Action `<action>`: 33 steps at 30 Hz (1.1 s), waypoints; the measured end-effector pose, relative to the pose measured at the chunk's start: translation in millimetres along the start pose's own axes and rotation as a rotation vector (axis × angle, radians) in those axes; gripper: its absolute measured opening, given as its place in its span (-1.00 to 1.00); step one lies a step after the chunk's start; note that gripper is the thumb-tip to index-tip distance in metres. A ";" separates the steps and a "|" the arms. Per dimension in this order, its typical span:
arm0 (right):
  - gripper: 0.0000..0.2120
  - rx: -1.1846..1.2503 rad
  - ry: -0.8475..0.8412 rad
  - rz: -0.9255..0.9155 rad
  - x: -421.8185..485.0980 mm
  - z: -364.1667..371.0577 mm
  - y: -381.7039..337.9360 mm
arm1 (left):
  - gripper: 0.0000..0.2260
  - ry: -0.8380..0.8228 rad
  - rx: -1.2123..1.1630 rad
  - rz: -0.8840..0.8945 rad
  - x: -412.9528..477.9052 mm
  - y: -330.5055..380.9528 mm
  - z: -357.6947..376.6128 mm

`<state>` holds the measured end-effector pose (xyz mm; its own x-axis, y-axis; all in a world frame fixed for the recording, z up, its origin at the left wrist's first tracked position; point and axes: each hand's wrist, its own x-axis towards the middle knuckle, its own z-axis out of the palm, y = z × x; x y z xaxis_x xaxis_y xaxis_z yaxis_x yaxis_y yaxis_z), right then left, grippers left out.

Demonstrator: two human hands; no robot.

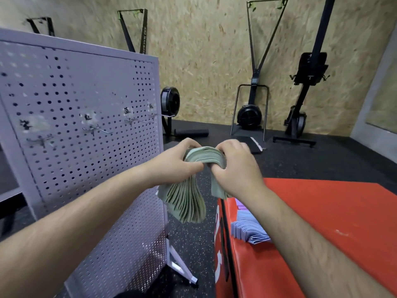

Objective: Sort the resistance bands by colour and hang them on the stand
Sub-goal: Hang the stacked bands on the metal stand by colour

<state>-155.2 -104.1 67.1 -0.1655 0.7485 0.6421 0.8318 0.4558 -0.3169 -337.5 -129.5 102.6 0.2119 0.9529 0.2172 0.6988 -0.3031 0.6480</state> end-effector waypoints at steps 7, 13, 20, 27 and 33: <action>-0.79 0.051 -0.565 -0.051 18.6 -39.2 15.3 | -0.69 -0.282 -0.077 -0.067 10.7 -4.3 0.5; -0.84 0.113 -1.050 0.040 41.7 -74.6 11.1 | -0.61 -0.517 -0.381 -0.127 13.9 -19.5 15.7; -0.40 0.329 -1.312 0.284 52.0 -79.8 19.0 | -0.37 -0.651 -0.547 -0.071 8.3 -31.0 21.5; -0.72 0.876 -1.329 0.456 50.9 -85.7 31.6 | -0.38 -0.383 -0.456 0.193 -16.3 -7.2 27.5; -0.70 1.057 -1.176 0.465 48.1 -89.0 24.1 | -0.09 -0.063 -0.580 0.228 -12.4 -4.5 28.1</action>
<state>-96.0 -100.0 152.5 -0.7170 0.6137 -0.3305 0.2962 -0.1609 -0.9415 -324.1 -139.6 76.6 0.3640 0.8569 0.3650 0.1506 -0.4409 0.8848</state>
